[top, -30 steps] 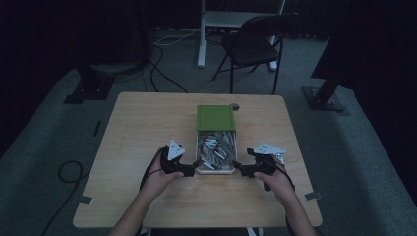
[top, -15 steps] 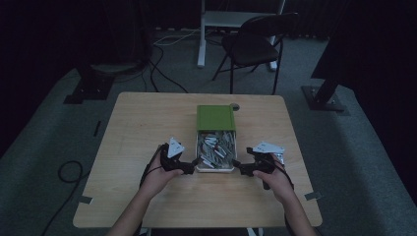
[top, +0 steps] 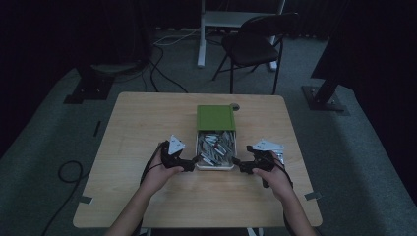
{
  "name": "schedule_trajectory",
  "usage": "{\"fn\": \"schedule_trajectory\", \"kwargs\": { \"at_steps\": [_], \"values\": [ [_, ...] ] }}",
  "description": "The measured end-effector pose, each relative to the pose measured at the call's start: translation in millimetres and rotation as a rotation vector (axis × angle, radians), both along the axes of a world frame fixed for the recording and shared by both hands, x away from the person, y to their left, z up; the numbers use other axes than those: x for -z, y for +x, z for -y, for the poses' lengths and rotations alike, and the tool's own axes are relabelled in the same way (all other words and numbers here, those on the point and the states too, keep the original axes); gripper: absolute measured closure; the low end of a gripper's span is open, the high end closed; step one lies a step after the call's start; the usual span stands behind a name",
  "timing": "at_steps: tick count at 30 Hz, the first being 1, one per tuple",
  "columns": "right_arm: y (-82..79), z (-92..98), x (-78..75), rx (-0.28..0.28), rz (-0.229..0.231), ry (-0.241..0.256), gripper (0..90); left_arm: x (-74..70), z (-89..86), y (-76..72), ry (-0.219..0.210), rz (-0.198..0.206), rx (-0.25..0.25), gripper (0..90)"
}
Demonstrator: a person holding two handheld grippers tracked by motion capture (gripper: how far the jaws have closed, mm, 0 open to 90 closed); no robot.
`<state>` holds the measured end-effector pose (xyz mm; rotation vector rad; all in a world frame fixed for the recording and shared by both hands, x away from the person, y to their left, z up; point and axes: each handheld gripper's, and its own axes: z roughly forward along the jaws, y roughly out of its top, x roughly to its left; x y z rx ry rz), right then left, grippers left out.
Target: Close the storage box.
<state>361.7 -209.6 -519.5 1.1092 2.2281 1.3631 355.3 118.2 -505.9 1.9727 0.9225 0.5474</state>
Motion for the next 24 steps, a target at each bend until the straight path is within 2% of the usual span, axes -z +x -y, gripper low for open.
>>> {"fn": "schedule_trajectory", "kwargs": {
  "at_steps": [15,24],
  "values": [
    [11.2,0.8,-2.5,0.034,0.003,0.014,13.8,-3.0,2.4,10.4,-0.003,0.004,-0.01,7.8],
    [17.0,0.8,-2.5,0.045,-0.003,0.02,13.8,-2.2,2.0,16.4,-0.019,-0.005,-0.02,7.8]
  ]
}}
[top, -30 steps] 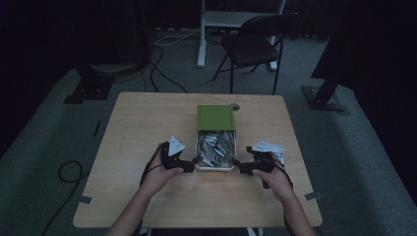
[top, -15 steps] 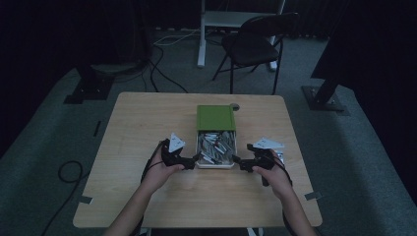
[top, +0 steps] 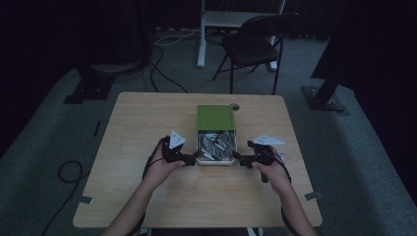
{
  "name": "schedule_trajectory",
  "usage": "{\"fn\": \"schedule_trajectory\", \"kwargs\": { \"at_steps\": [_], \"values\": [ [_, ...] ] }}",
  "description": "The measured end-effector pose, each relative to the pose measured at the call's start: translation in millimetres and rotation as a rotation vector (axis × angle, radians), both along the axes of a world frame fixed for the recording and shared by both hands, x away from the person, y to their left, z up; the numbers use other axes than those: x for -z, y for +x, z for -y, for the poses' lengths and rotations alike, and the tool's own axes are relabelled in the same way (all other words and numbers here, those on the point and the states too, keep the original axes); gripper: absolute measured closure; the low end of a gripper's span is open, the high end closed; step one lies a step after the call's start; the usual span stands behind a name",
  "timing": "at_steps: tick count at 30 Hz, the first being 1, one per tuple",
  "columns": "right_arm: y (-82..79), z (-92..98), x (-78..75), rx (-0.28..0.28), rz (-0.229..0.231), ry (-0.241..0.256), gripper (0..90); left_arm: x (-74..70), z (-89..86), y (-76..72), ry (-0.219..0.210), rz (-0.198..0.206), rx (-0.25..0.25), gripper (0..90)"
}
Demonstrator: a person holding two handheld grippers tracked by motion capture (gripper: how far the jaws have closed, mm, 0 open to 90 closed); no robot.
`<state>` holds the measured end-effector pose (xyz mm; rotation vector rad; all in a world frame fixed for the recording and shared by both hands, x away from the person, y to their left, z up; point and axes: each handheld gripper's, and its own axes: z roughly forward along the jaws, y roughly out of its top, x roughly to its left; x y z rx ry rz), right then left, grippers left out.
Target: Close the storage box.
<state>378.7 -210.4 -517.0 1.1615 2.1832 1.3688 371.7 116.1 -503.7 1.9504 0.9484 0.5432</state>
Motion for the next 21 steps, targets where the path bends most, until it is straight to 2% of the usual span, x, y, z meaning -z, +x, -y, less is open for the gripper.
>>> {"fn": "schedule_trajectory", "kwargs": {
  "at_steps": [8,21],
  "values": [
    [3.9,0.3,2.7,0.016,-0.004,0.023,13.7,0.3,0.3,3.8,0.002,0.004,-0.004,7.8],
    [13.8,-0.1,0.6,0.037,-0.004,0.009,13.7,0.5,2.4,11.4,-0.002,0.008,-0.013,7.8]
  ]
}}
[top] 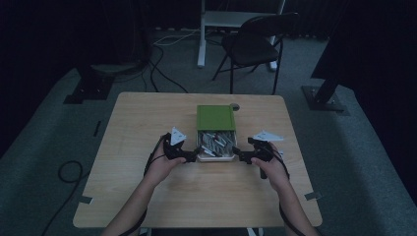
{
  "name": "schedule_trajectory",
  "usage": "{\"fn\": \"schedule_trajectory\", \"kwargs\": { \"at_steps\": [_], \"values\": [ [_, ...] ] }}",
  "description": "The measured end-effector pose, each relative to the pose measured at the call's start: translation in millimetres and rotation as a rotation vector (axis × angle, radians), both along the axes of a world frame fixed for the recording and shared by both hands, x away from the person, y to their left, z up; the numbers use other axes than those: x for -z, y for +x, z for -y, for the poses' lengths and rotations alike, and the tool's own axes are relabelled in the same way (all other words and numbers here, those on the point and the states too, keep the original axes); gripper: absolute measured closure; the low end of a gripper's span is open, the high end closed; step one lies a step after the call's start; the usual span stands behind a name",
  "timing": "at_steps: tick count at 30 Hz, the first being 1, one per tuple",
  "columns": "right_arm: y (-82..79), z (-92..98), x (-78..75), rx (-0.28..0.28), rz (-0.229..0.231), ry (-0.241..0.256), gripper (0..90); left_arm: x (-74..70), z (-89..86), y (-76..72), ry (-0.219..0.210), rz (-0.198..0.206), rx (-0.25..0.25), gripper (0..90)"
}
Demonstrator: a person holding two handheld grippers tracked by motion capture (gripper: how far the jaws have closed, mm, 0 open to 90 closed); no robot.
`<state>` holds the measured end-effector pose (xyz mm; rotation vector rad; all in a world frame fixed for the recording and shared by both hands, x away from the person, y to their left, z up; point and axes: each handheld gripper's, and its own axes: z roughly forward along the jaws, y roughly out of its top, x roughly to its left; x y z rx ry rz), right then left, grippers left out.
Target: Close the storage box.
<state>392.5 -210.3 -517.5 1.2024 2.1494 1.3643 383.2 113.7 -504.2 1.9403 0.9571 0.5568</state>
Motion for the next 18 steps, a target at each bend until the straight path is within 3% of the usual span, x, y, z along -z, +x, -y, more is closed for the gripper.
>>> {"fn": "schedule_trajectory", "kwargs": {
  "at_steps": [18],
  "values": [
    [9.8,-2.3,1.1,0.028,-0.002,0.012,13.6,-0.7,-0.2,11.6,0.004,-0.001,-0.011,7.8]
  ]
}}
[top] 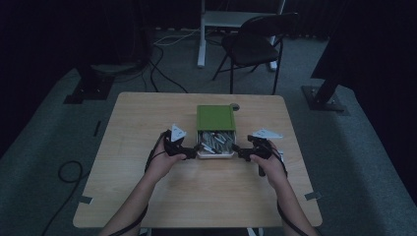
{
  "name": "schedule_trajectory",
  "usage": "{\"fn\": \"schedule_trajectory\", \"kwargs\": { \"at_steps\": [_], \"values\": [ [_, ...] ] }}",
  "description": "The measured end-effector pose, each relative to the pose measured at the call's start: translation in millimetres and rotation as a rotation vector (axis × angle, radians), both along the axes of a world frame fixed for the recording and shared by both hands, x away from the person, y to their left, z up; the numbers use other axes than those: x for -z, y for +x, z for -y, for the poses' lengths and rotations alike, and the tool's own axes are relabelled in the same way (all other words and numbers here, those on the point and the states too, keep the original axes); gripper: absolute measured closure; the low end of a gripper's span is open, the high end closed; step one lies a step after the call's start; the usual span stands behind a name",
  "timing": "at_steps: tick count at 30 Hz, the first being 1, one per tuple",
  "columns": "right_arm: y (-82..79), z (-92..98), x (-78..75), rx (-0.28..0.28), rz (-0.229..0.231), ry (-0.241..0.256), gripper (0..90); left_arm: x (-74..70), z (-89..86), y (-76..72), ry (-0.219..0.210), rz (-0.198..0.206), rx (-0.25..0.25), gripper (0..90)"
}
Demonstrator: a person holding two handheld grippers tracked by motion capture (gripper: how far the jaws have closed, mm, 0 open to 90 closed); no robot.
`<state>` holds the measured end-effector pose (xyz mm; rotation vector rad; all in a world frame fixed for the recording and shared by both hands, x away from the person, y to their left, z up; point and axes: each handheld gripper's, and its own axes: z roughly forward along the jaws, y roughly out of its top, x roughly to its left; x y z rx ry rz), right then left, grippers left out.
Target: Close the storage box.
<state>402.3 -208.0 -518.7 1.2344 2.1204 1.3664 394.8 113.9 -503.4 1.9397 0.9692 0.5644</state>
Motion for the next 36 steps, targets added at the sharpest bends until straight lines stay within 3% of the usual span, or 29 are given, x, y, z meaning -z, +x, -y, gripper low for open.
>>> {"fn": "schedule_trajectory", "kwargs": {
  "at_steps": [5,11,32,36],
  "values": [
    [2.9,-1.3,-1.6,0.005,0.007,-0.018,13.5,-0.6,0.4,4.2,0.011,0.002,-0.005,7.8],
    [4.9,-2.4,0.2,0.022,0.01,-0.006,13.5,0.0,1.5,7.2,0.027,0.033,-0.008,7.8],
    [16.7,-7.0,-1.4,0.078,0.018,-0.023,13.4,2.8,3.5,20.5,0.004,0.016,-0.057,7.8],
    [17.2,-7.4,-0.8,0.081,0.017,-0.02,13.1,2.4,4.3,21.1,0.015,0.02,-0.056,7.8]
  ]
}}
